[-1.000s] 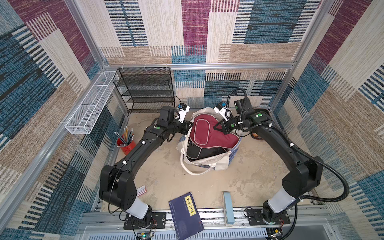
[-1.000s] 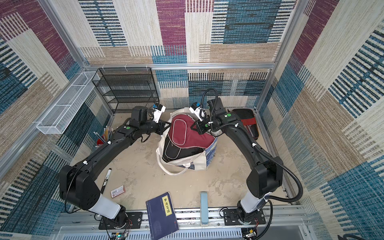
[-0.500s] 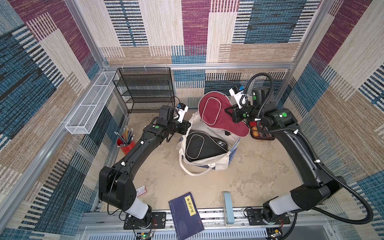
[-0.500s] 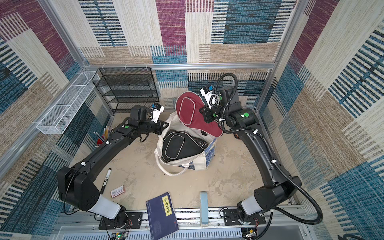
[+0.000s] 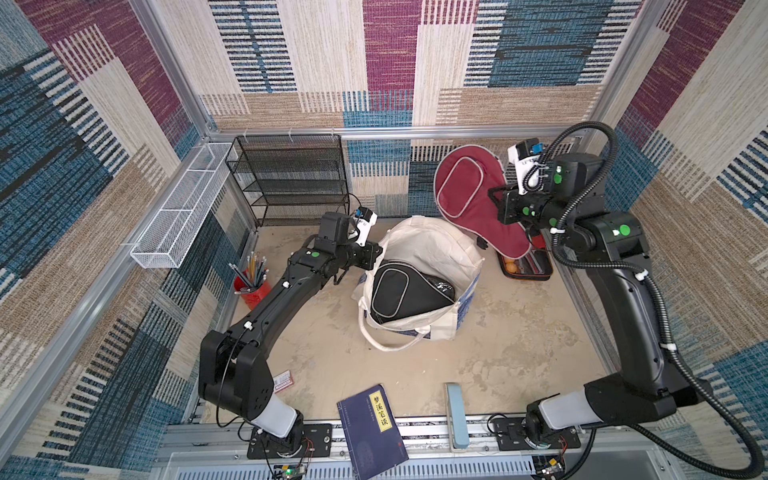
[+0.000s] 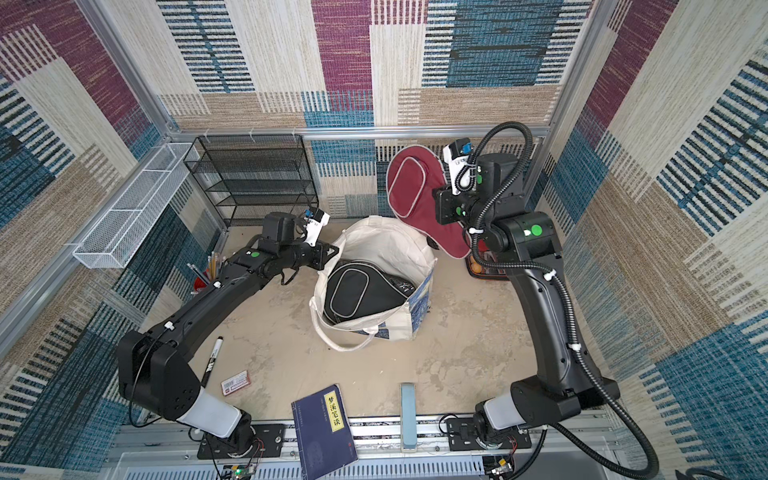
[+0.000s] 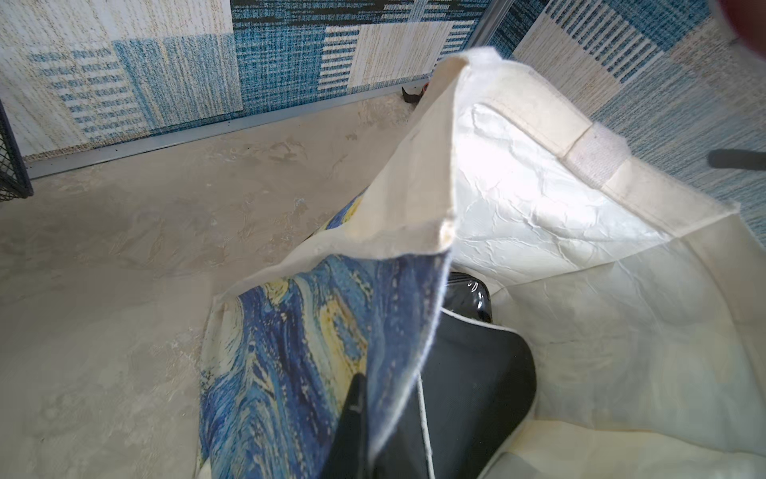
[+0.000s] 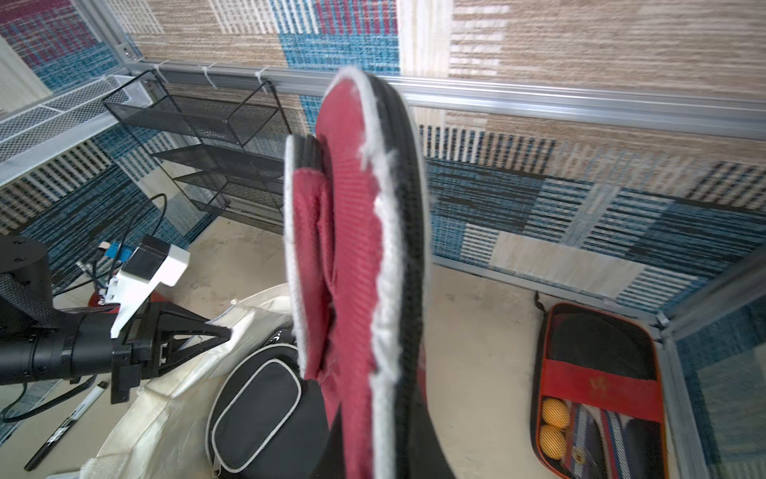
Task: Remove the ping pong set from the canvas bag
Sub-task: Place the ping pong set at the center of the board.
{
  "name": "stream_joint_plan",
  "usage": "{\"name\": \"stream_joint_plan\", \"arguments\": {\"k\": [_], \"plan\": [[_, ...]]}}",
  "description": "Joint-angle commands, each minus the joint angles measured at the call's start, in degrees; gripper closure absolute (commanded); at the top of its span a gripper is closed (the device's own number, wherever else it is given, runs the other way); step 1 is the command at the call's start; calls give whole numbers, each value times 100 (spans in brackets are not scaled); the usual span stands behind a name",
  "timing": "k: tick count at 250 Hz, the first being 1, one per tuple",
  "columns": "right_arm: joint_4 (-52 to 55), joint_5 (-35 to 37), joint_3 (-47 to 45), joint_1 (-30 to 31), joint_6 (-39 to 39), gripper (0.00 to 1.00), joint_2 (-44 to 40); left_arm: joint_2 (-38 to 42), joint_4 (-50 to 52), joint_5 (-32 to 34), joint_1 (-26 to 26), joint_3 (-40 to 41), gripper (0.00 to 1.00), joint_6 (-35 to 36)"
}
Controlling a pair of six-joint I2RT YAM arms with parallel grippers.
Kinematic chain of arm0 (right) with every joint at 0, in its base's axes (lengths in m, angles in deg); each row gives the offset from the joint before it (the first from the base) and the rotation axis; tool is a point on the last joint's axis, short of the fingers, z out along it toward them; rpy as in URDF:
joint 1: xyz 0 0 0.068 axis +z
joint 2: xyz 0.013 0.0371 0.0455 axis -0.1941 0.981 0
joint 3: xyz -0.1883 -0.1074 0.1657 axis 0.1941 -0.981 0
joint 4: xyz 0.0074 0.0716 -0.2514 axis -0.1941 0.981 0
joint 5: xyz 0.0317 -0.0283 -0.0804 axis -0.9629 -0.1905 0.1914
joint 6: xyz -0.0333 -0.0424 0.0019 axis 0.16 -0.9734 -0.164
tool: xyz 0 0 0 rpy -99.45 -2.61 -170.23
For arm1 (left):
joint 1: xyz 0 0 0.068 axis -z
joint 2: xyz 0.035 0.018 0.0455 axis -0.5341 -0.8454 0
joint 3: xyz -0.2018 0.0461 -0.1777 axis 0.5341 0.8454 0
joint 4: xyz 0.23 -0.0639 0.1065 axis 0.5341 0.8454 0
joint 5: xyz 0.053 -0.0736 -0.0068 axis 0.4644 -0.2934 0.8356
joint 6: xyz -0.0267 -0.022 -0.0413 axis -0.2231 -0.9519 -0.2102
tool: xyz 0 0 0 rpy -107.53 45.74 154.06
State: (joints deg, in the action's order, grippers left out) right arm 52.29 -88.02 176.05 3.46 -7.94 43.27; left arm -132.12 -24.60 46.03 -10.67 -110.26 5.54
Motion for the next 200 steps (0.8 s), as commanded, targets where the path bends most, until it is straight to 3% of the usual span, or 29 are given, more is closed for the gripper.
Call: {"name": "stream_joint_plan", "arguments": {"k": [1,49,122,154,200], "plan": [[-259,292,-300,-315,125,100,-392,-34,57,-67,-14,25,100,-73],[-319,411,-1623,-1316,189,100,-1158,15,42,-85,-7,75,100,-50],[-805,-852,-3981,-3142,473,100,-1865,91,117,-138,-35,78,100,-99],[-1148,-1170,-4829,-3548,672,100,-1781,132,71,-129,-43,108,100,-132],[-1975,-1681,-5736,-3672,740,100,-1770,71,-141,-266,-69,219,100,-207]]}}
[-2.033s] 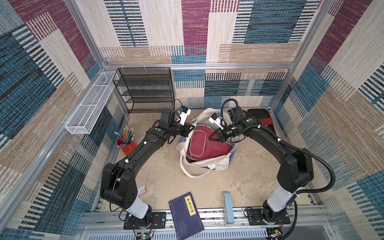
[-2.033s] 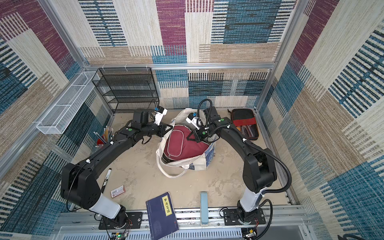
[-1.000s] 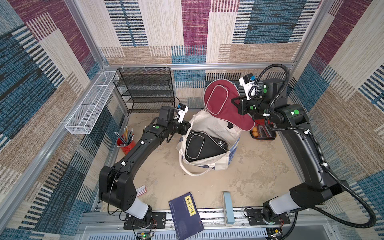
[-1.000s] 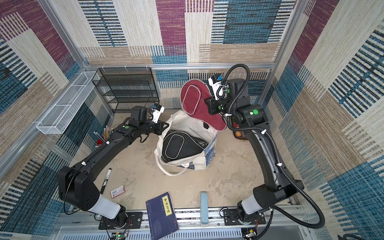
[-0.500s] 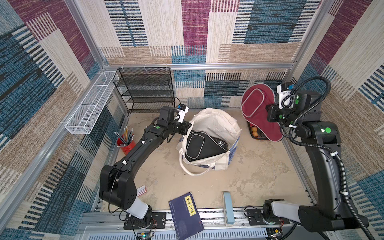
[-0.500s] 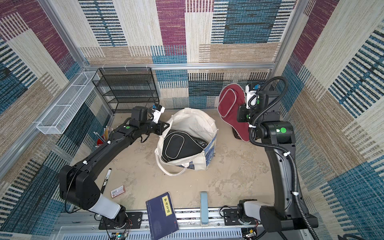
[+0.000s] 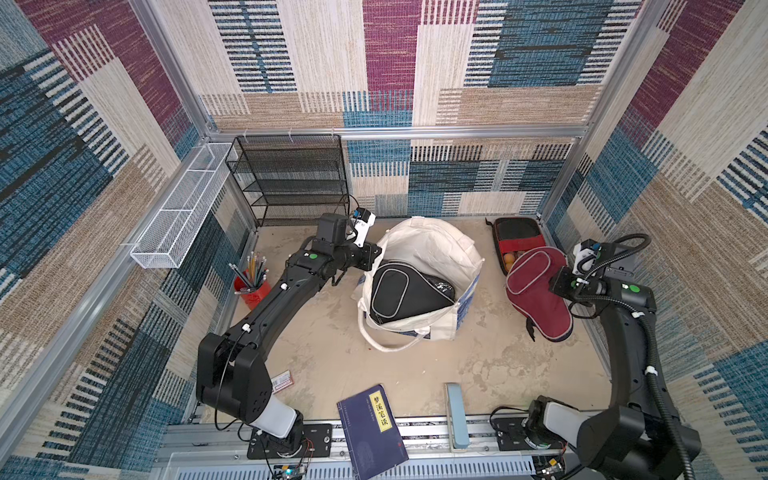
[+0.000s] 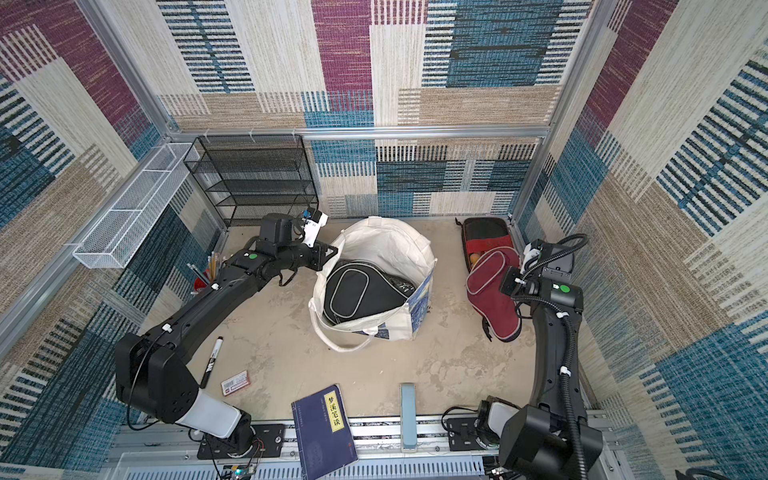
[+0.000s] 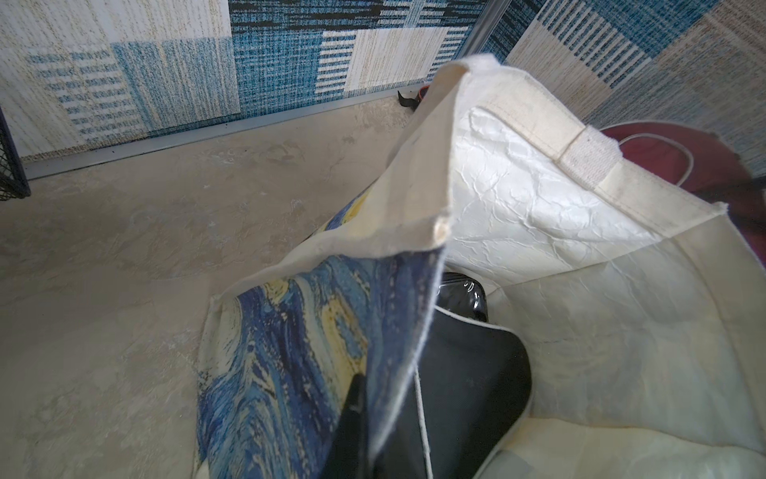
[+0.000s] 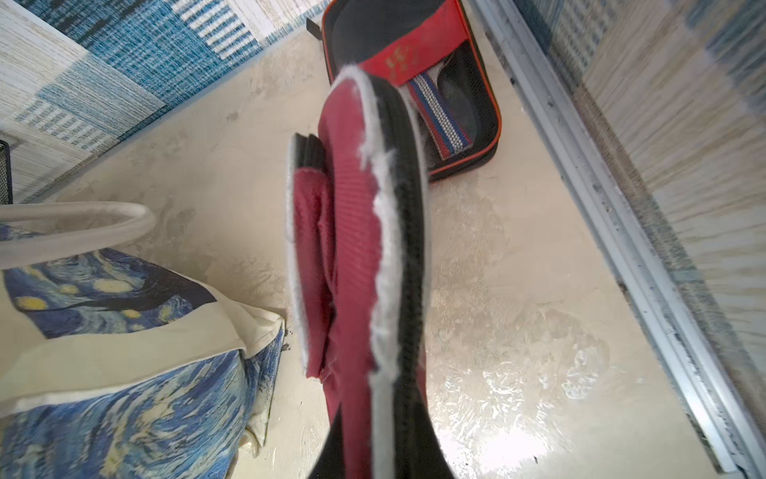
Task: Remove the ping pong set from the canvas bag
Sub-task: Place the ping pong set at the center of the board.
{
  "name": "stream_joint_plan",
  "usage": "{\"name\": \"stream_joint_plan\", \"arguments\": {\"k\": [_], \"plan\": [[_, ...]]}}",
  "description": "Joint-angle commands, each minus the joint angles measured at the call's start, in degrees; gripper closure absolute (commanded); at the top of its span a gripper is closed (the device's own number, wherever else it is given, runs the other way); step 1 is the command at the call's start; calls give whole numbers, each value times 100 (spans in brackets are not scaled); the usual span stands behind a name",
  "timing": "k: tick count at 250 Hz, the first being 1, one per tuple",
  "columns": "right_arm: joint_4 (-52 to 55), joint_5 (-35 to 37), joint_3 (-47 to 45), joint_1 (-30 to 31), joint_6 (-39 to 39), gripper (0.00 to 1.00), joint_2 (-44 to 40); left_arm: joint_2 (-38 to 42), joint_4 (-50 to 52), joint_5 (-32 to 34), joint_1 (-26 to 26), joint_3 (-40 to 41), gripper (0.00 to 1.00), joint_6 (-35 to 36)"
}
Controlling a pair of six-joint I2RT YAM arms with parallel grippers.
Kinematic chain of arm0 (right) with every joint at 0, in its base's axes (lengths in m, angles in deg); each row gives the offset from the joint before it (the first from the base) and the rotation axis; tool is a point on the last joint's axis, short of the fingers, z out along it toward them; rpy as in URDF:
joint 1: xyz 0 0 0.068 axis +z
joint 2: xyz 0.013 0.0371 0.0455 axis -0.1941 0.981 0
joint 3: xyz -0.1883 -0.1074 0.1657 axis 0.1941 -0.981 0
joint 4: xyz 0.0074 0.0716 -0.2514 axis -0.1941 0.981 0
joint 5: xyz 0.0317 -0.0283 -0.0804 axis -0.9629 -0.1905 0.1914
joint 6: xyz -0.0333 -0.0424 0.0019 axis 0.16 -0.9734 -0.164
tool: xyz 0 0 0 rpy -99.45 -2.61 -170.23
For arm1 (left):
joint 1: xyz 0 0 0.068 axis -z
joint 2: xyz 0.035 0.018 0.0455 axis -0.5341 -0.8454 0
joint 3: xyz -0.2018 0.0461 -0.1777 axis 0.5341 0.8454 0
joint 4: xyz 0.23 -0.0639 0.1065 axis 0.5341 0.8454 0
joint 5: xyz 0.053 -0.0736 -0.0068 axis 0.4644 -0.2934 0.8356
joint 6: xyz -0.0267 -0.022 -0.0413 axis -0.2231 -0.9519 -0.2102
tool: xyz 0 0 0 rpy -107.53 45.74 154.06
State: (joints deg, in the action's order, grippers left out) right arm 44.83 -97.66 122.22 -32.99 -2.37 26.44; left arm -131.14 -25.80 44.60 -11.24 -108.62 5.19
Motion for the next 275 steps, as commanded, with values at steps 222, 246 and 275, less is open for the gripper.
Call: {"name": "stream_joint_plan", "arguments": {"k": [222,246,275], "plan": [[-921,673,-748,-1425,-706,100,2478,-19,-1120,-580,-46,953,100,-596],[-904,935,-737,-1574,-700,100,2646,-62,-1115,-598,-60,926,100,-587],[-984,1130,-796,-1625,-714,100,2814,-77,-1153,-579,-67,933,100,-587]]}}
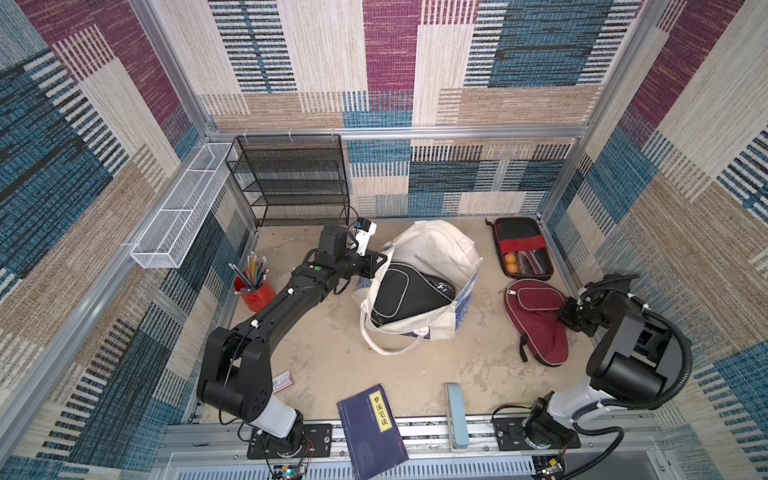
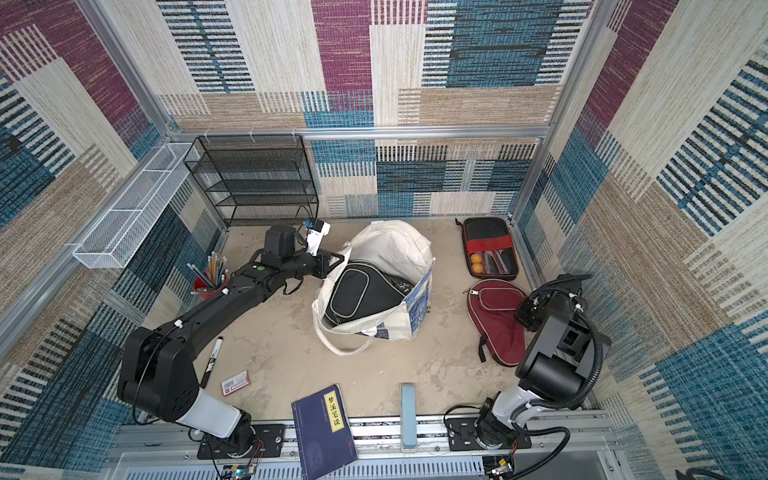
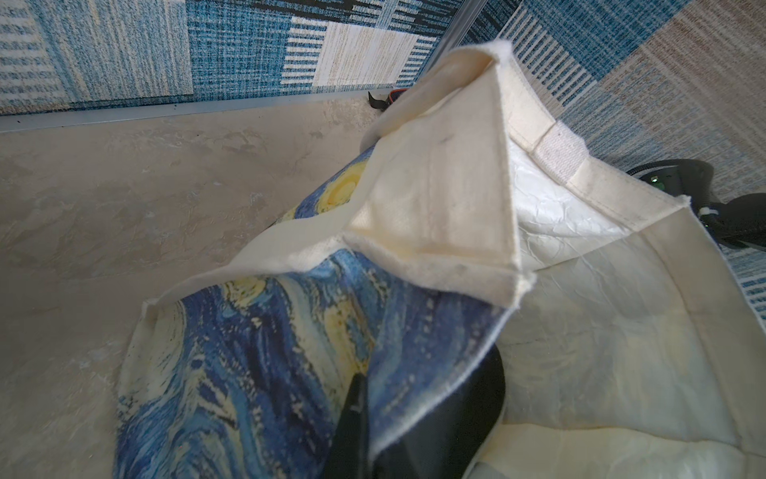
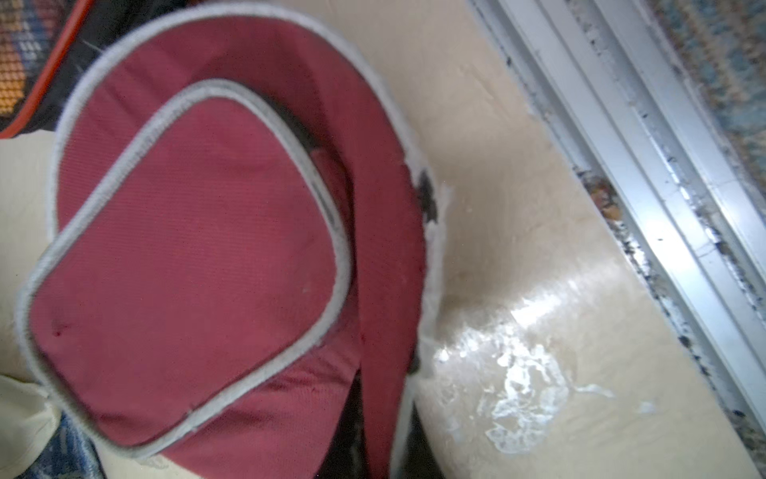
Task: Remove the ping pong set from the canvas bag
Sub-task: Place the ping pong set at the center of the board.
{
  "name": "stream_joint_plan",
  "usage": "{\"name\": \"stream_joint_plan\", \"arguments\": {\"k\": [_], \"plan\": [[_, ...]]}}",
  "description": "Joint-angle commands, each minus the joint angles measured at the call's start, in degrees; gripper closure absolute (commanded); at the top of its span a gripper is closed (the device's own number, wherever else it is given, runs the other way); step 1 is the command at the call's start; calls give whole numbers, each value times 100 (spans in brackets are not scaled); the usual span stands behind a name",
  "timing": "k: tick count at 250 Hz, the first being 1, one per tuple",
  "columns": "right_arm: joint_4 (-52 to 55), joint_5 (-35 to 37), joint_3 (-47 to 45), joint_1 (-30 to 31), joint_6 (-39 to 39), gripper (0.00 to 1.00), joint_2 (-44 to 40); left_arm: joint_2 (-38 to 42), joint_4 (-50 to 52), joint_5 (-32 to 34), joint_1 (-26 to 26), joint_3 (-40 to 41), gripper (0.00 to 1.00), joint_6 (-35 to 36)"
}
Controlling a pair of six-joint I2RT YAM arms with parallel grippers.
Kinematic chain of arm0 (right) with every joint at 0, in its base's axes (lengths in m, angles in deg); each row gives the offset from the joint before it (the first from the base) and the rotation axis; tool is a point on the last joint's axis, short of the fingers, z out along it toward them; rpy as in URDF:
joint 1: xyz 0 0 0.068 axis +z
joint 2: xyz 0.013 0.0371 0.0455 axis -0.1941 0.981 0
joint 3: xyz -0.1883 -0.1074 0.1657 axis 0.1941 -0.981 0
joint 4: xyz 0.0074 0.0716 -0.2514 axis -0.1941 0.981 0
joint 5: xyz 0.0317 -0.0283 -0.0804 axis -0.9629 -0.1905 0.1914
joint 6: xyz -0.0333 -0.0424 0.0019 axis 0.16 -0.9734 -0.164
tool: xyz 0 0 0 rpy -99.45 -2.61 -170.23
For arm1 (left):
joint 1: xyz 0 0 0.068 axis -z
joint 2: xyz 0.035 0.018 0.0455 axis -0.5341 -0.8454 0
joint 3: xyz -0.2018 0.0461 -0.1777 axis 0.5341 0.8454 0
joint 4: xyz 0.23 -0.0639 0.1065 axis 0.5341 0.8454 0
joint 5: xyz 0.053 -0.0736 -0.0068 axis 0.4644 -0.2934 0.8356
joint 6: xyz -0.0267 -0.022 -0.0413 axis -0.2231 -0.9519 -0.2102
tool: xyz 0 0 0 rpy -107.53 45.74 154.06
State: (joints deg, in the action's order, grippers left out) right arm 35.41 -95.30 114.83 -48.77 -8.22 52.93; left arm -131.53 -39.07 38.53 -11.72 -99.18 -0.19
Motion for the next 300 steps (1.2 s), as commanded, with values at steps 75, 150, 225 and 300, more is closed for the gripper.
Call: {"name": "stream_joint_plan", "arguments": {"k": [75,150,225,300], "plan": [[-23,1017,288,-47,-168,100,582,-120,80,-64,-25,-10,100,-84],[-41,937,339,-47,-172,100,393,-125,-47,-161,-25,13,100,-155],[104,560,657,-47,-72,88,57,-165,-245,-279,-25,68,100,-258],[183,153,899,-47,126,1,-352,-98,-350,-353,-27,117,100,-322]]}}
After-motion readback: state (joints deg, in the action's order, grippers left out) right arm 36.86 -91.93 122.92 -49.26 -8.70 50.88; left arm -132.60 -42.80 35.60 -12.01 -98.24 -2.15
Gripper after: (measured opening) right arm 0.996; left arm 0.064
